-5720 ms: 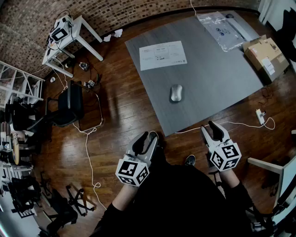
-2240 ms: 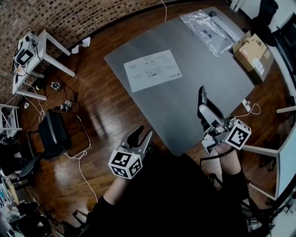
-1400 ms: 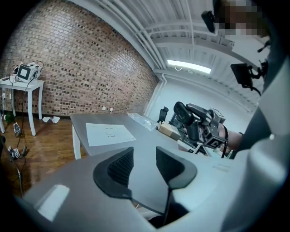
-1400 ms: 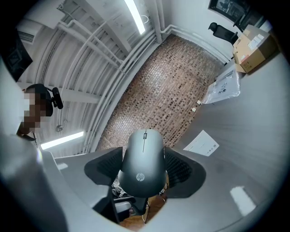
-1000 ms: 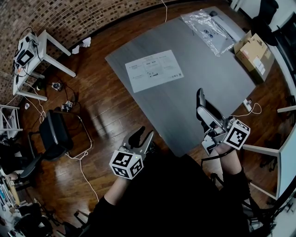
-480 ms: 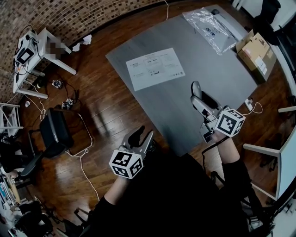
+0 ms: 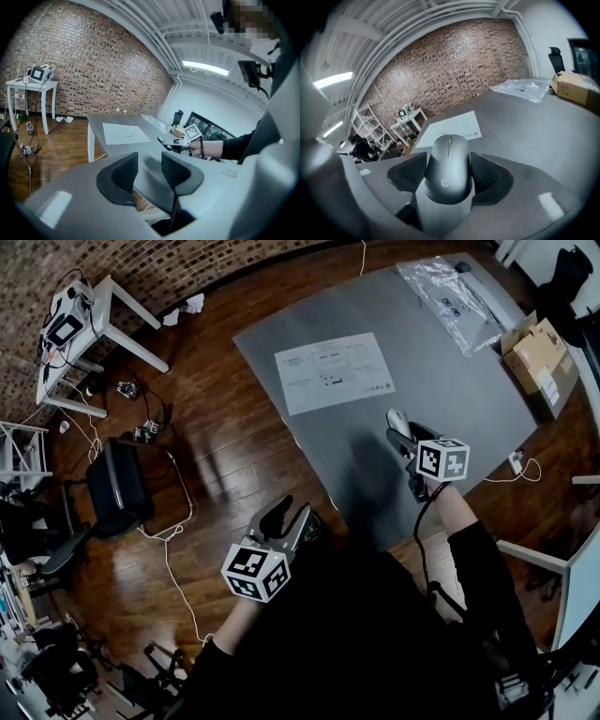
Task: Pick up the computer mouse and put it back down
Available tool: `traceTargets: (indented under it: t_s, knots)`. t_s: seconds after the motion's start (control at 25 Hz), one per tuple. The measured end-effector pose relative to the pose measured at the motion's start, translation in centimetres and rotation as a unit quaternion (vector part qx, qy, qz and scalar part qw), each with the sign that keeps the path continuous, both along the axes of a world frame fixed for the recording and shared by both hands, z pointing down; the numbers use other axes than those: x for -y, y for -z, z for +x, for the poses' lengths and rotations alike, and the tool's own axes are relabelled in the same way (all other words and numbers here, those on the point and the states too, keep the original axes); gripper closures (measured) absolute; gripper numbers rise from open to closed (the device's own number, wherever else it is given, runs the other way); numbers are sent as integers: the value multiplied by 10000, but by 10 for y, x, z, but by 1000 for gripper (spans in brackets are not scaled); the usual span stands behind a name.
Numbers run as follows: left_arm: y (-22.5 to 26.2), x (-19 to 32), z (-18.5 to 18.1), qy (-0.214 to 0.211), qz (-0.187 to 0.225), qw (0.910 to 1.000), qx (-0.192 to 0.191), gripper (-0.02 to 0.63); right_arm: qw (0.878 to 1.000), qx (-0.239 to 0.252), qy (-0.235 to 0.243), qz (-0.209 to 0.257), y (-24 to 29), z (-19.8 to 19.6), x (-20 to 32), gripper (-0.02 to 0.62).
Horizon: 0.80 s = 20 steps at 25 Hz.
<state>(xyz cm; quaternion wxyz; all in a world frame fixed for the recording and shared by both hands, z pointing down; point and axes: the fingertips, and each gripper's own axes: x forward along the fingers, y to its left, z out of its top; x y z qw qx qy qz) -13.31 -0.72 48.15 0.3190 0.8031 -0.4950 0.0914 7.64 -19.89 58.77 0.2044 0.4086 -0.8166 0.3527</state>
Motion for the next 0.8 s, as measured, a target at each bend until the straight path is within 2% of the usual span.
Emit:
traceTargets:
  t_s: [0.12, 0.44, 0.8]
  knots:
    - [0, -4, -6, 136, -33, 9999, 20, 466, 9973, -641, 354, -11, -29, -10, 4, 298]
    - [-5, -17, -22, 446, -153, 9989, 55, 466, 9820, -1634, 918, 227, -60, -33, 18, 298]
    - [-5, -22, -24, 485, -194, 9986, 37, 466, 9751, -1967, 1015, 157, -85, -34, 8, 293]
